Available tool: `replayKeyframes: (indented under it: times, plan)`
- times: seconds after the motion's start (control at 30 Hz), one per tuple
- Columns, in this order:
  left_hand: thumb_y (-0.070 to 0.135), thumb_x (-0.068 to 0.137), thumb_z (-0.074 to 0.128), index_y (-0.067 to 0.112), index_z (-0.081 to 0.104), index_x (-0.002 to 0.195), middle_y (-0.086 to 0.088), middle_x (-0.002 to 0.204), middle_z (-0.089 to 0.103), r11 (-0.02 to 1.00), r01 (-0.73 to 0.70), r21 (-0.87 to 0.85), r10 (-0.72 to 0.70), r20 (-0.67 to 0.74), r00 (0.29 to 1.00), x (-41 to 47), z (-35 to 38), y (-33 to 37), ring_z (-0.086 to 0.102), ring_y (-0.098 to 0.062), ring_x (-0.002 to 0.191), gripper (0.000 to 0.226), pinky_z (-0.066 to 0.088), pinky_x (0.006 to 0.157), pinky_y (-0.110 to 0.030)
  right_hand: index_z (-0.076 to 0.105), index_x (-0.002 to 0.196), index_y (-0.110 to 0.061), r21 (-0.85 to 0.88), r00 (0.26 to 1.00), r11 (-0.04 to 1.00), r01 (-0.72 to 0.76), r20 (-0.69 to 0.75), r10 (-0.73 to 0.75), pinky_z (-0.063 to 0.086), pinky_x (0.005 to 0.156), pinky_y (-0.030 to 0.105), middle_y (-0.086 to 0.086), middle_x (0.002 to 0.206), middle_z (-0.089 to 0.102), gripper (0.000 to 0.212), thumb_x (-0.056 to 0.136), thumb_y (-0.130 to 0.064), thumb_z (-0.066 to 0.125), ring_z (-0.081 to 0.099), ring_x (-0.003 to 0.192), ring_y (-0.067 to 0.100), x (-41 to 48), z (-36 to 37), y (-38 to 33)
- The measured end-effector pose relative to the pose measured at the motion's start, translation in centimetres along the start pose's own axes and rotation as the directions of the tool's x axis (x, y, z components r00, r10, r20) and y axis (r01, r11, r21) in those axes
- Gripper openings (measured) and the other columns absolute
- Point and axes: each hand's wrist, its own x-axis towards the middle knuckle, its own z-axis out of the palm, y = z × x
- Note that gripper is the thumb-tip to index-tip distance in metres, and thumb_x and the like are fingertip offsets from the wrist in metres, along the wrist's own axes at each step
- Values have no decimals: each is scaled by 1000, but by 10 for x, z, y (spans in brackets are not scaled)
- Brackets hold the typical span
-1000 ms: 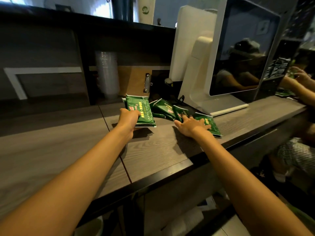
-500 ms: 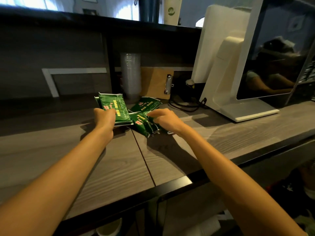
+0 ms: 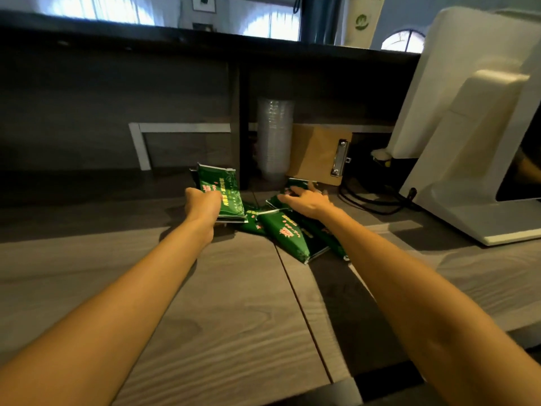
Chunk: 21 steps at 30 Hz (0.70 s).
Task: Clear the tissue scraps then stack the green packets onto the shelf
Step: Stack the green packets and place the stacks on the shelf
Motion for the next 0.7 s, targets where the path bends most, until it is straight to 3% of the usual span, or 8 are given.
replayKeyframes:
  times: [0.1,0.2,0.27,0.53,0.63,0.7]
  plan:
    - [3,88,48,4,40,120,-16,117,54,1000,-7,-15,7,16,1000,7,-4,-1,56,-30,105,33,50,88,-46,15,147,-41,-49,1000,999,3,23,-1,12,116,53,9,159,2,70,86,-70,34,11,143,40,3,9,-7]
    - [2,88,48,3,42,122,-15,117,55,999,-19,-26,19,2,1000,13,-12,-4,56,-27,102,35,48,75,-37,12,148,-42,-76,997,996,50,57,-46,12,116,51,9,159,2,70,87,-69,34,13,143,39,0,12,-19]
    - [2,87,49,3,42,122,-15,119,54,999,-25,-27,24,-30,999,16,-20,-6,56,-29,104,35,47,77,-36,12,148,-41,-90,996,993,72,63,-66,12,116,50,9,159,1,70,87,-69,34,14,143,39,-6,15,-30]
    - [3,86,52,3,46,123,-14,115,59,998,-1,-62,-4,-81,997,5,-83,-7,59,-26,96,38,46,63,-32,15,149,-36,-92,990,987,130,60,-125,-3,116,54,7,159,3,72,87,-69,33,0,144,39,-44,42,-88]
    - [4,85,52,4,47,124,-15,115,60,996,16,-85,-24,-99,995,-4,-114,-8,60,-28,99,39,45,63,-30,23,148,-33,-65,982,981,182,68,-178,-2,115,53,6,158,12,69,89,-66,35,5,144,37,-57,53,-116]
    - [3,86,52,4,47,124,-16,115,59,994,22,-105,-34,-111,993,-11,-131,-8,60,-29,100,39,47,64,-32,31,145,-28,16,976,975,220,-3,-220,1,115,52,6,155,23,61,92,-56,41,13,144,33,-64,54,-132]
